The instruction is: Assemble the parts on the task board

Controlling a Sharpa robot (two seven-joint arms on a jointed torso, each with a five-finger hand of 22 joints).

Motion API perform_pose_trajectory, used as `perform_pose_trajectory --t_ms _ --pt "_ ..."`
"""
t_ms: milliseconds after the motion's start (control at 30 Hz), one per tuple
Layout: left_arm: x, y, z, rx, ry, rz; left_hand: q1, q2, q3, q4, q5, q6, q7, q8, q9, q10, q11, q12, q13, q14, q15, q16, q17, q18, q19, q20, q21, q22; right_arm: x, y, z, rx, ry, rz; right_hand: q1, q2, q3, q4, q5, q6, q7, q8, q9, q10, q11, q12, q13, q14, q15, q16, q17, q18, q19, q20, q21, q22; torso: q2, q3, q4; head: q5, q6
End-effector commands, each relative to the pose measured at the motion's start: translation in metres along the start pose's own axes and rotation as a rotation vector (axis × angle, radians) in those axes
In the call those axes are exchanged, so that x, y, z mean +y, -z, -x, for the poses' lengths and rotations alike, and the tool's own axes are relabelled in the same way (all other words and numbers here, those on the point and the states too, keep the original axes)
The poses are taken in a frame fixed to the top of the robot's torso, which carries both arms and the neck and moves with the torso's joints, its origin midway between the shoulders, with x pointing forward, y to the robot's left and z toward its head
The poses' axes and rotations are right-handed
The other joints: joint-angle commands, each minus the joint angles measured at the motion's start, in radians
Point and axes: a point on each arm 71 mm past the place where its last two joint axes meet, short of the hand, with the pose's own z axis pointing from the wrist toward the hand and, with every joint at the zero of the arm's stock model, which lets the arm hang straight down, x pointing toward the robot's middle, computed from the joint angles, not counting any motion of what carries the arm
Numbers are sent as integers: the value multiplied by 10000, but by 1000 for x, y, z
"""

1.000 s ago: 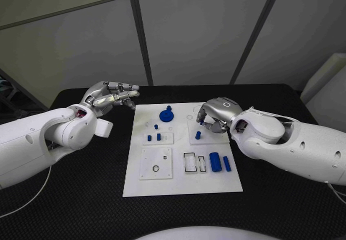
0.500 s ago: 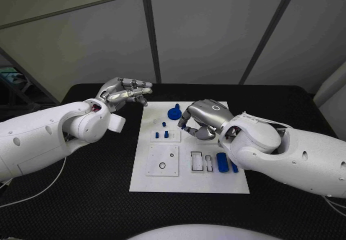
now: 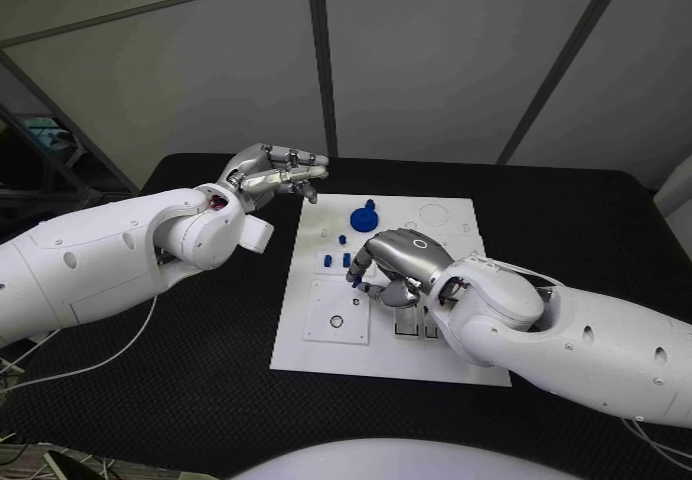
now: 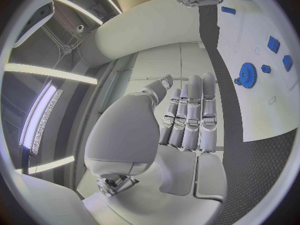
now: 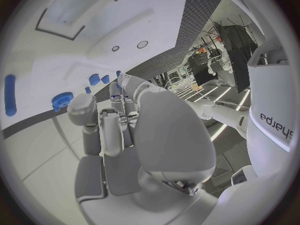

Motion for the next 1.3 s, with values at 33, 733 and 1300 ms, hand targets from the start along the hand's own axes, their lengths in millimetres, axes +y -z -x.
perform_pose_trajectory --t_ms 33,733,1300 --pt "-1 -1 -1 87 62 -28 -39 83 3 -23 -27 -13 87 54 11 -20 26 31 -15 20 15 -69 -9 -161 42 -26 -62 -15 1 -1 -5 335 -189 88 -36 20 32 -42 55 74 9 -62 -11 236 -175 -36 10 667 -12 67 453 -101 28 42 27 11 -12 4 2 108 -110" --pt "-1 -1 -2 100 66 19 -50 86 0 -18 -28 -22 96 57 10 -33 33 33 -15 21 23 -77 -21 -162 43 -22 -69 -20 -4 1 -24 1192 -96 -60 -72 27 47 -66 69 58 14 -84 -16 220 -170 -66 11 669 -6 81 469 -100 18 48 34 17 -10 4 4 363 -354" --pt "0 -2 -2 122 74 41 -55 88 -1 -15 -28 -27 102 58 9 -41 38 33 -15 22 26 -80 -27 -163 44 -20 -72 -22 -8 -3 -24 715 280 -189 -89 33 55 -79 78 50 18 -95 -18 213 -166 -80 13 667 -2 77 460 -95 1 51 26 -1 -9 7 6 401 -410"
